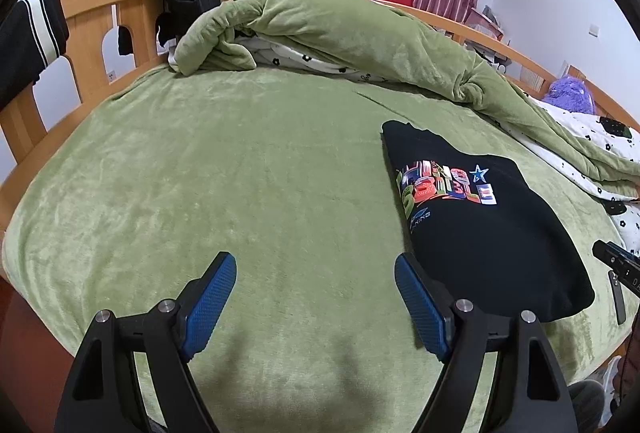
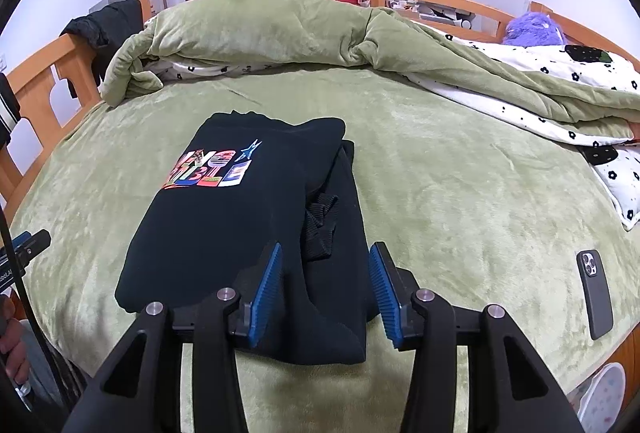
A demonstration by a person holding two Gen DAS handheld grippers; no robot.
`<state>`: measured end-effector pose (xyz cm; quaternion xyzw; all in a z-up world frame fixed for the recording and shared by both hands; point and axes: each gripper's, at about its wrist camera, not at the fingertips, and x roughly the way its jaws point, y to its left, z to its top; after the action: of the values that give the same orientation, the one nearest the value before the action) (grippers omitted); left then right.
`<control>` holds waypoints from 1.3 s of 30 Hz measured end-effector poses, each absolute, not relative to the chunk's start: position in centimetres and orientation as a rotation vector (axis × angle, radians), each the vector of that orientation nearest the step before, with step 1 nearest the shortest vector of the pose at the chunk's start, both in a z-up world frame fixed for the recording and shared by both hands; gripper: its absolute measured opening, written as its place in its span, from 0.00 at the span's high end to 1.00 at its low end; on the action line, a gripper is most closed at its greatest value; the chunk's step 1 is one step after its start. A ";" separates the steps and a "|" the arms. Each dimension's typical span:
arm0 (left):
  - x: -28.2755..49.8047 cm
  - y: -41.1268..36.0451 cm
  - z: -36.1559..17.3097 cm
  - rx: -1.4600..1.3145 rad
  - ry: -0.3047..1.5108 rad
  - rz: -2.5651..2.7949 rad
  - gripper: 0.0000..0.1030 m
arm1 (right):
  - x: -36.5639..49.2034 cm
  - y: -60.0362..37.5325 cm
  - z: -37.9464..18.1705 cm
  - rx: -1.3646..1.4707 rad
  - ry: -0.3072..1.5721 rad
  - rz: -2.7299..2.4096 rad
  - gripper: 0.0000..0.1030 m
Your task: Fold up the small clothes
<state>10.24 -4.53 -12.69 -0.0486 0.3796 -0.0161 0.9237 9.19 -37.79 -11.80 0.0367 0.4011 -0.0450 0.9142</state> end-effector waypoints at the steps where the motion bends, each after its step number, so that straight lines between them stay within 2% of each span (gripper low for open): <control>1: 10.2 -4.5 -12.6 -0.099 0.777 -0.034 0.23 | 9.2 -37.8 -11.7 0.078 0.826 -0.094 0.55; 13: 9.9 -4.1 -12.3 -0.122 0.782 -0.050 0.23 | 8.6 -37.7 -11.5 0.092 0.833 -0.093 0.52; 36: 11.5 -4.1 -12.9 -0.088 0.796 -0.103 0.21 | 10.1 -38.6 -13.0 0.134 0.848 -0.087 0.52; 37: 11.8 -4.2 -13.0 -0.082 0.801 -0.105 0.21 | 10.5 -38.8 -13.3 0.135 0.849 -0.081 0.54; 39: 13.2 -4.7 -13.2 -0.074 0.809 -0.108 0.21 | 11.5 -38.9 -13.8 0.141 0.858 -0.060 0.64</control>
<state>13.21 -4.72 -13.24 -0.0361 0.3932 -0.0525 0.9172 11.51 -38.89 -13.81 0.0683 0.4154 -0.0290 0.9066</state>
